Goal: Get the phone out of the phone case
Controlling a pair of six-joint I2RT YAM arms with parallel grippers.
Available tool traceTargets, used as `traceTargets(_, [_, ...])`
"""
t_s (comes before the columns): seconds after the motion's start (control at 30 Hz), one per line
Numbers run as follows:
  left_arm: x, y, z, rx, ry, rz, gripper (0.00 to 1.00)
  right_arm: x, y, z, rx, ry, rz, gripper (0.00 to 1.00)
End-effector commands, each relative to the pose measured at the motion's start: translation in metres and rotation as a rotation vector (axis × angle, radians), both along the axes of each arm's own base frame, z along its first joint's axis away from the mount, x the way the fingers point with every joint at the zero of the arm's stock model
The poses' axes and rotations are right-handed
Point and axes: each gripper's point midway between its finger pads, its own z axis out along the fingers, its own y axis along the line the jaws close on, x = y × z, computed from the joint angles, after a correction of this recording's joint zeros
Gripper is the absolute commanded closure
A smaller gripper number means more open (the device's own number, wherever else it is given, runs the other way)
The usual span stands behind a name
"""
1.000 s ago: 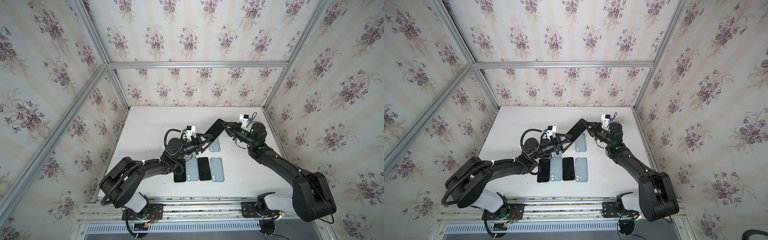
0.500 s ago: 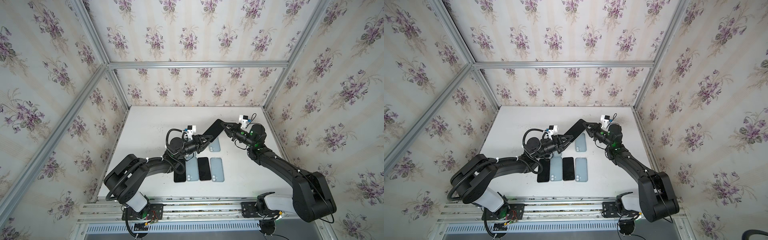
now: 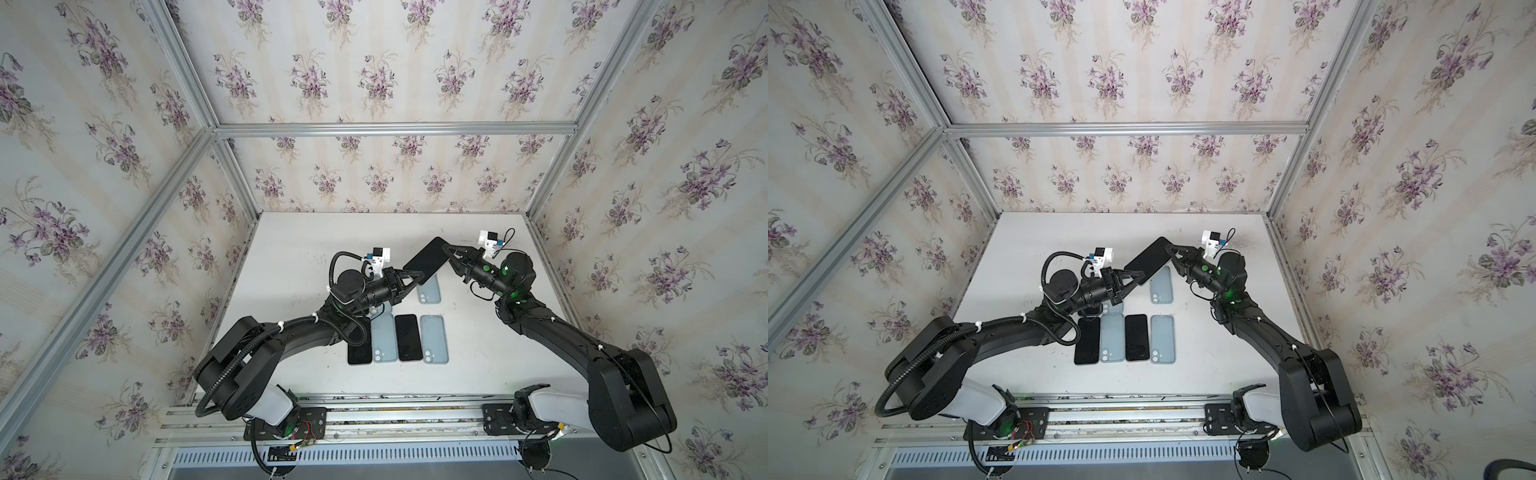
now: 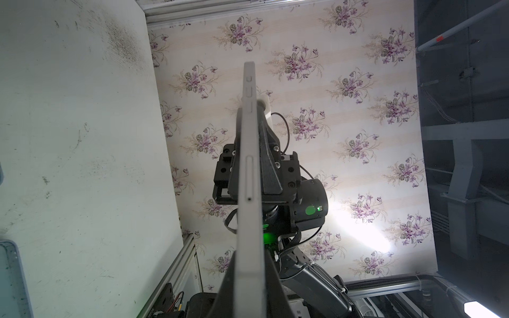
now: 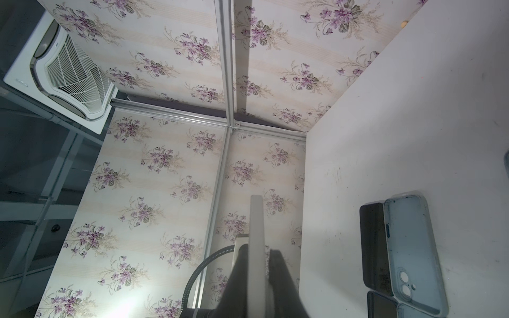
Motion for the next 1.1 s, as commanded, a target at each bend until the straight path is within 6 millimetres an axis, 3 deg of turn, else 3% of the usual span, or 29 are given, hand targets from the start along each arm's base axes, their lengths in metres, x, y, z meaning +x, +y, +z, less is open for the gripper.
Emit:
traceTargets(0.0, [0.002,0.004,0.012,0.004,-0.079,0.016,0.92,-0.004,0.001,0.012,0.016,-0.05,0.014,0.89])
traceTargets(0.2, [0.002,0.014,0.021,0.04,-0.13,-0.002,0.94,-0.01,0.004,0.006,-0.002,-0.056,0.042,0.41])
traceTargets(0.33, [0.0,0.02,0.029,0.098,-0.19,-0.095,0.94,-0.018,0.003,-0.007,-0.09,-0.047,0.073,0.21])
traceTargets(0.43, [-0.003,0.027,0.03,0.196,-0.253,-0.192,0.95,-0.029,-0.002,-0.014,-0.202,-0.073,0.123,0.19])
traceTargets(0.63, [-0.004,0.064,0.0,0.646,-0.367,-0.292,0.94,-0.047,-0.018,-0.025,-0.568,-0.187,0.223,0.17])
traceTargets(0.83, [0.004,0.1,-0.034,1.007,-0.388,-0.356,0.96,-0.055,-0.016,-0.032,-0.755,-0.324,0.354,0.23])
traceTargets(1.07, [-0.005,0.121,-0.042,1.288,-0.48,-0.484,0.96,-0.075,-0.001,-0.034,-0.936,-0.644,0.536,0.22])
